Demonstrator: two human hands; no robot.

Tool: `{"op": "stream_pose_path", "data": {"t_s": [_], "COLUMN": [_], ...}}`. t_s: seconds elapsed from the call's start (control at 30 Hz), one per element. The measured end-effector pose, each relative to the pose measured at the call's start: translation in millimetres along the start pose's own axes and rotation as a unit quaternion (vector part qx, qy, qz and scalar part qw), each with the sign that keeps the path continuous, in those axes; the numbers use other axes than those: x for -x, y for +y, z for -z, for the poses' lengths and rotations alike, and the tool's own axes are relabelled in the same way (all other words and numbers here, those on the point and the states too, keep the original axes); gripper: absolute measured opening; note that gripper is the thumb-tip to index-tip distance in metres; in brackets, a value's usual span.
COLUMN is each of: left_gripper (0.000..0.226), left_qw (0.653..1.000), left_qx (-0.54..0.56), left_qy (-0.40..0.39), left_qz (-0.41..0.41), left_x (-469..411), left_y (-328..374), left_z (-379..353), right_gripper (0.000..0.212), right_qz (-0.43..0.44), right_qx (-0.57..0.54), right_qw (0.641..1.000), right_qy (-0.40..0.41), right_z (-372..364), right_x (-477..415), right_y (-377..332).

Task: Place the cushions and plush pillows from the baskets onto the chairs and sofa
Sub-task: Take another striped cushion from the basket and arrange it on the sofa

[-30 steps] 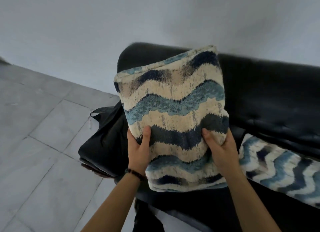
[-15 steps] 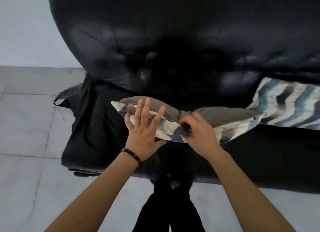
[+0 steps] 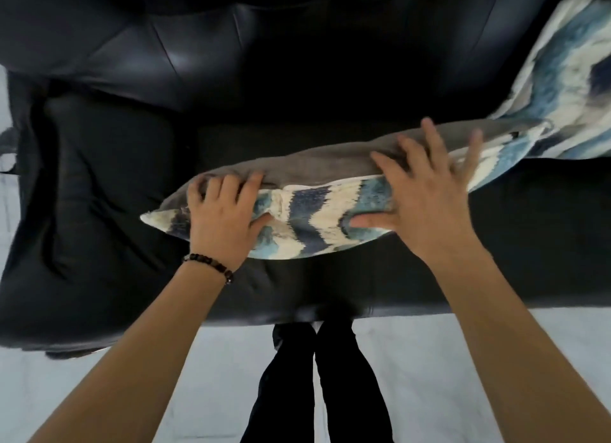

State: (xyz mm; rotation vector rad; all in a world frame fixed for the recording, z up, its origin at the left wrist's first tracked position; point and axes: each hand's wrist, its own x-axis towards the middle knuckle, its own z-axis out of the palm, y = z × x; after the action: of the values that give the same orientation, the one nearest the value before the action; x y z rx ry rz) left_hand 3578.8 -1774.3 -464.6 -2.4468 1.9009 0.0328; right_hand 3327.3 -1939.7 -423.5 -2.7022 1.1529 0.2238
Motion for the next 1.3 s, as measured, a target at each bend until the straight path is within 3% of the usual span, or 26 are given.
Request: {"op": "stream_pose_path", "data": {"t_s": [0.13,0.3,0.4,0.5,0.63,0.7,0.77,0.8,0.87,0.97,1.13,1.3], "left_gripper": [0.070,0.073,0.080,0.095,0.097,0.108,0.122,0.129,0.141,0.150,0.122,0.111], "left_qw": [0.997,0.992,0.992,0.994,0.990,0.969,0.910,0.873,0.793,0.716,0.707,0.750], "left_qx": [0.057,0.047,0.039,0.024,0.030,0.123,0.279,0.351,0.459,0.556,0.554,0.514], "left_qy": [0.059,0.111,0.122,0.098,0.121,0.172,0.208,0.190,0.099,0.006,0.095,0.071], "left_qz": [-0.013,-0.029,-0.005,0.036,0.064,0.128,0.223,0.281,0.389,0.423,0.430,0.410], "left_x": [-30,-104,-155,-182,-171,-149,-124,-114,-103,-100,-114,-113], "left_y": [-40,-77,-104,-120,-113,-102,-90,-90,-92,-99,-90,-77], "left_z": [22,54,48,33,15,3,-14,-28,-56,-92,-112,-103], "right_gripper": [0.068,0.068,0.085,0.110,0.130,0.140,0.143,0.142,0.142,0.153,0.118,0.130], "right_qz": [-0.026,-0.055,-0.056,-0.085,-0.181,-0.250,-0.321,-0.350,-0.388,-0.368,-0.308,-0.330], "right_qx": [0.019,-0.027,-0.022,-0.002,-0.161,-0.295,-0.405,-0.441,-0.467,-0.485,-0.505,-0.433], "right_qw": [0.999,0.994,0.988,0.987,0.959,0.906,0.838,0.813,0.790,0.793,0.783,0.823], "right_qy": [0.031,0.086,0.139,0.134,0.145,0.173,0.173,0.151,0.082,0.014,0.193,0.163], "right_z": [23,61,63,45,11,-13,-45,-60,-90,-123,-144,-149], "right_x": [-22,-88,-140,-175,-165,-147,-130,-123,-113,-111,-118,-125], "right_y": [31,34,40,44,39,36,41,44,54,61,52,47]}}
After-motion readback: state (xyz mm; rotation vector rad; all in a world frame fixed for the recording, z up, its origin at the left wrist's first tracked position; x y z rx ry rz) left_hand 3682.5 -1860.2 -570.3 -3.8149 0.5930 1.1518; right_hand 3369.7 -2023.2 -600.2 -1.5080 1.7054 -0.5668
